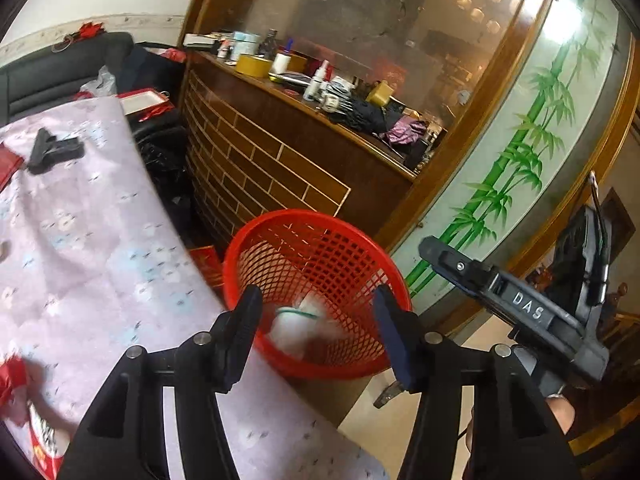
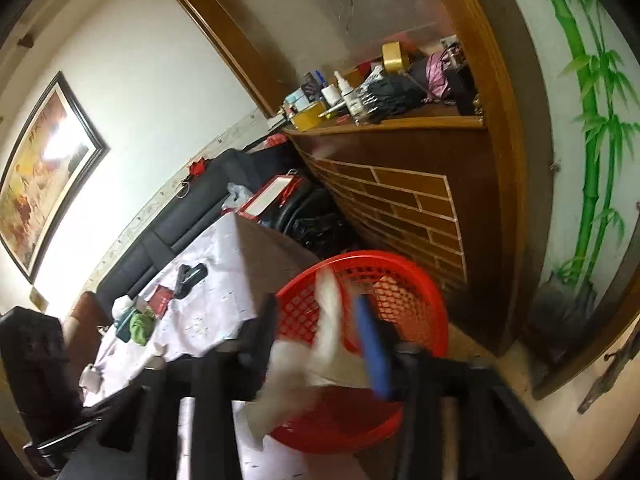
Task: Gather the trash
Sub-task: 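Move both open tools back over the table, then grasp the teal cartoon tissue pack with left tool while right grasps red-white box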
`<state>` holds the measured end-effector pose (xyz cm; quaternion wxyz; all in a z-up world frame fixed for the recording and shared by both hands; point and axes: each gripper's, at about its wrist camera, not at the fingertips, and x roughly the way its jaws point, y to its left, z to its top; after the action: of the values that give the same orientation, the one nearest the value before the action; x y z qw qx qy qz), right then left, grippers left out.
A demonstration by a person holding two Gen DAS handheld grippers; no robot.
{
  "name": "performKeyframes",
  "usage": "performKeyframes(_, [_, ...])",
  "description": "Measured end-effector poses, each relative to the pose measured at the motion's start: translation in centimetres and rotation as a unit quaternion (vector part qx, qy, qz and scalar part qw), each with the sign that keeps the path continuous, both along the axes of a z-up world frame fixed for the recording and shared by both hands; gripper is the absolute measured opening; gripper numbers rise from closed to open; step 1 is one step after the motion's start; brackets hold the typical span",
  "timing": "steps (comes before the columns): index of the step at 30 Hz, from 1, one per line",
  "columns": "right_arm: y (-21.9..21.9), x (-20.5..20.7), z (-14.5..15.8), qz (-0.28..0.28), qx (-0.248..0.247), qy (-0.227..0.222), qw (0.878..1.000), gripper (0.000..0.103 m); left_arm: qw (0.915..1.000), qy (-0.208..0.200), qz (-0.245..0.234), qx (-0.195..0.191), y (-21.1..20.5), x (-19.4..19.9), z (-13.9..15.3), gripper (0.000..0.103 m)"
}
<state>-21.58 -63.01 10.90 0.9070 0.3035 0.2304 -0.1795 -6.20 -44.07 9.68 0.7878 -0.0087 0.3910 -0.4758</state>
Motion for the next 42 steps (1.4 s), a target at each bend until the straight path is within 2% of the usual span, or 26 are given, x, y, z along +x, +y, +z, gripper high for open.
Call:
performKeyframes(1, [0.4, -0.2, 0.1, -0.002, -0.012, 0.005, 1.0, 0.051, 0.9999, -0.005, 0.009, 0.001, 0.8, -0.2, 0.3, 0.06])
performKeyframes(2, [1.0, -0.5, 0.3, -0.002, -0.024, 0.004, 1.0, 0.051, 0.9995, -0.017, 0.026, 0.005, 2.2, -0.7, 0.6, 0.068])
performKeyframes(4, [2.2, -0.8, 0.6, 0.007, -0.037, 0.002, 0.999, 0.051, 0.9985, -0.033, 0.044, 0.006, 4.2, -1.4, 1.0, 0.073])
performKeyframes(6, [4.1, -1.1, 1.0, 0.029, -0.043, -0.004, 0.999, 0.056, 0.9963, -0.055, 0.063, 0.018, 6.9, -2.5, 1.2, 0.073])
performKeyframes(10, [8.2, -0.6, 1.1, 0.079, -0.044, -0.007, 0.996, 0.061, 0.9935, -0.062, 0.089, 0.033, 12.0, -3.8, 0.9, 0.073])
performKeyframes(13, [11.4, 0.6, 0.7, 0.119, -0.041, -0.003, 0.992, 0.061, 0.9918, -0.055, 0.109, 0.036, 16.2, -4.4, 0.4, 0.073])
performKeyframes(17, [16.1, 2.5, -0.4, 0.176, -0.036, 0.016, 0.984, 0.061, 0.9852, -0.046, 0.161, 0.037, 23.0, -4.7, -0.3, 0.074])
performKeyframes(21, [19.9, 3.7, -1.4, 0.221, -0.037, 0.03, 0.974, 0.062, 0.9741, -0.03, 0.218, 0.052, 30.2, -4.4, -1.8, 0.076])
performKeyframes(25, [22.9, 4.7, -2.2, 0.252, -0.038, 0.041, 0.966, 0.063, 0.9551, 0.039, 0.289, 0.052, 35.8, -2.5, -4.8, 0.076])
performKeyframes(29, [24.7, 5.5, -3.1, 0.268, -0.036, 0.052, 0.961, 0.064, 0.9496, 0.078, 0.298, 0.055, 37.0, -1.0, -7.1, 0.076])
performKeyframes(31, [25.1, 5.6, -3.3, 0.27, -0.035, 0.058, 0.961, 0.064, 0.9516, 0.087, 0.29, 0.055, 36.4, -0.5, -7.7, 0.077])
performKeyframes(35, [25.2, 5.7, -3.5, 0.267, -0.042, 0.064, 0.961, 0.064, 0.9499, 0.096, 0.292, 0.055, 35.4, 0.7, -8.5, 0.079])
performKeyframes(40, [24.8, 5.9, -3.9, 0.263, -0.04, 0.071, 0.961, 0.064, 0.9495, 0.08, 0.293, 0.078, 33.5, 1.7, -8.5, 0.09])
performKeyframes(42, [24.8, 6.1, -4.1, 0.262, -0.039, 0.073, 0.961, 0.064, 0.9515, 0.067, 0.289, 0.083, 32.8, 1.9, -8.6, 0.09])
